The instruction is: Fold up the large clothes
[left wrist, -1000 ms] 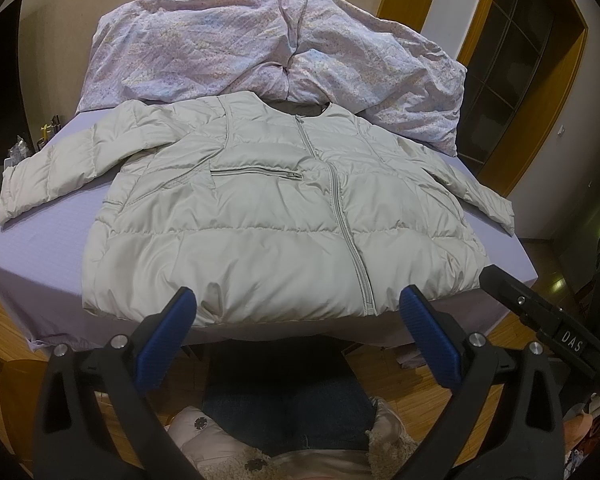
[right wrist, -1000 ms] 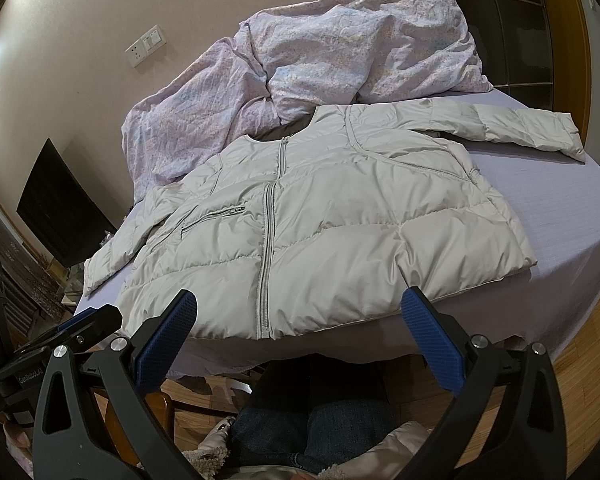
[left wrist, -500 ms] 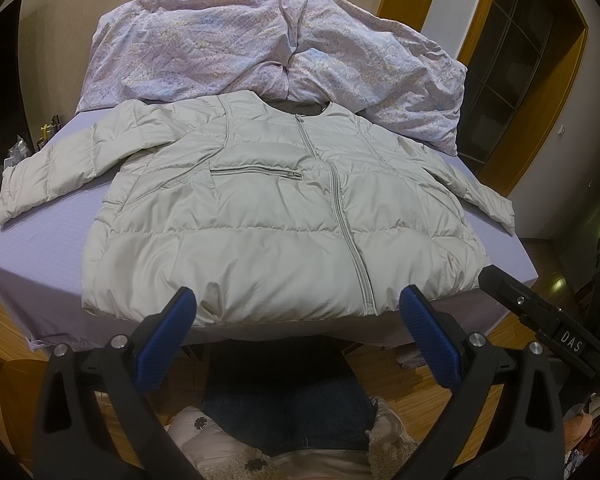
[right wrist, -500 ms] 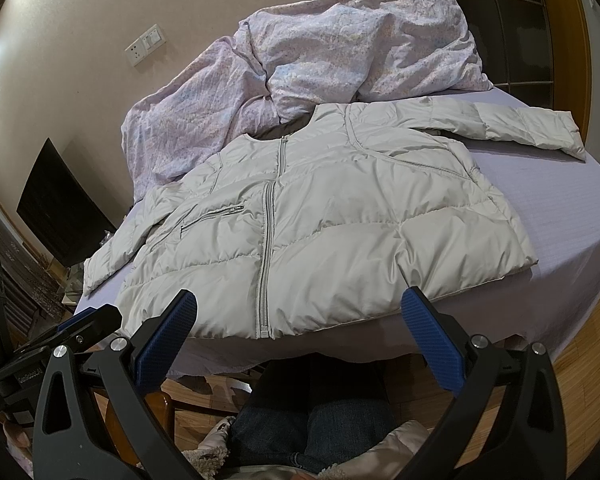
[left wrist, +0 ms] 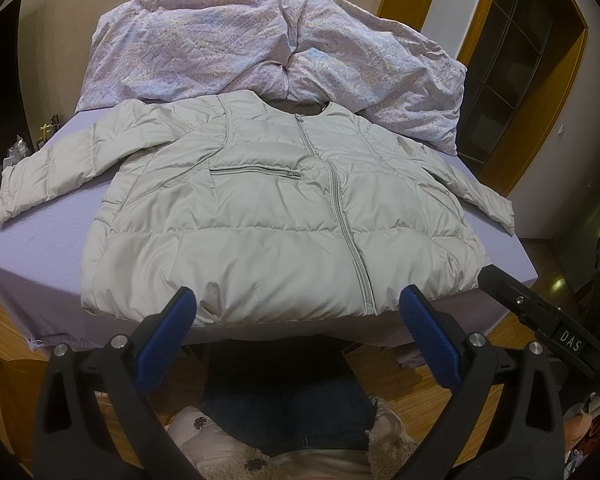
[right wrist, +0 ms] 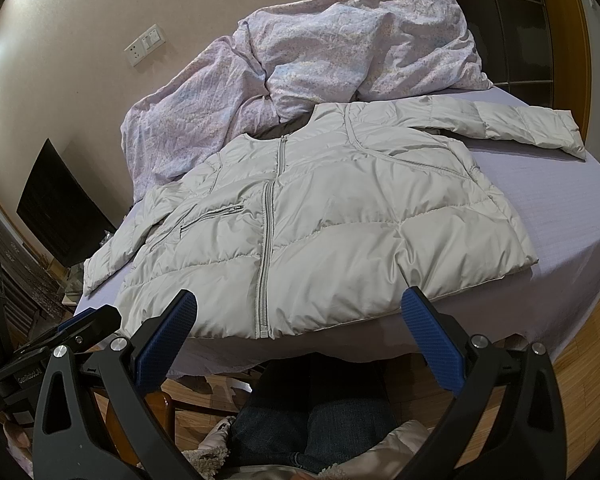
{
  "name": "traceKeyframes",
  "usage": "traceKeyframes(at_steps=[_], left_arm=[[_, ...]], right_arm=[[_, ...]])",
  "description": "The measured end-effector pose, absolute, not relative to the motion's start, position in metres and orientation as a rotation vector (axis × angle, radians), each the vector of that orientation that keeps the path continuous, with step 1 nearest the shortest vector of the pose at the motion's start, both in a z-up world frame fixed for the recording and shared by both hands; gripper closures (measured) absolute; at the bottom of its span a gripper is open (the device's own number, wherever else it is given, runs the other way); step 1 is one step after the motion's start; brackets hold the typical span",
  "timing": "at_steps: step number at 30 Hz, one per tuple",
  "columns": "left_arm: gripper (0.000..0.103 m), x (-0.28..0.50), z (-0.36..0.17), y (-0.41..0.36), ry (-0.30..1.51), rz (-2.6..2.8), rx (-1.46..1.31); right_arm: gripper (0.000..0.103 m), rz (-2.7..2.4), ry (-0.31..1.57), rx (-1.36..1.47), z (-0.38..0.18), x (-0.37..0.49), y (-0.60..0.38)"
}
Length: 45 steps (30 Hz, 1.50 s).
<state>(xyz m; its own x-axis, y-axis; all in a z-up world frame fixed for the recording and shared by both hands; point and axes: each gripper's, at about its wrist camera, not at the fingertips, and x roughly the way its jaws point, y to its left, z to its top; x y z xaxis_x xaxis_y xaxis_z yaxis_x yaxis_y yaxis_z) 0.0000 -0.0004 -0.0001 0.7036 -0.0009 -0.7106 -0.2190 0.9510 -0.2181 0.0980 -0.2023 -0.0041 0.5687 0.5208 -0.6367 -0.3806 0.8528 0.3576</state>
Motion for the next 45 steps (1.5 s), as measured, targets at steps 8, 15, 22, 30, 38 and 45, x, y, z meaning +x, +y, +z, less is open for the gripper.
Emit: traceKeyframes(at_steps=[8, 15, 22, 30, 38, 45], left_arm=[[0.002, 0.000, 0.000, 0.000, 0.784, 0.124, -0.299], [0.002, 0.002, -0.002, 0.000, 0.789, 0.128, -0.297], [0.002, 0.030, -0.011, 0.010, 0.814, 0.146, -0.292], [0.002, 0.073, -0.020, 0.034, 0.824, 0.211, -0.258], [0.002, 0.117, -0.035, 0.061, 0.841, 0.194, -0.270], [0.002, 0.150, -0.036, 0.070, 0.816, 0.261, -0.174]], right_arm=[[0.001, 0.532, 0.808, 0.189, -0.005, 0.099, -0.203], [0.001, 0.512, 0.816, 0.192, -0.006, 0.108, -0.205], [0.001, 0.453, 0.862, 0.212, -0.017, 0.140, -0.209], [0.001, 0.368, 0.893, 0.226, -0.024, 0.189, -0.222], [0.001, 0.128, 0.954, 0.508, -0.048, 0.287, -0.318], [0.017, -0.065, 0.965, 0.834, -0.086, 0.351, -0.417]])
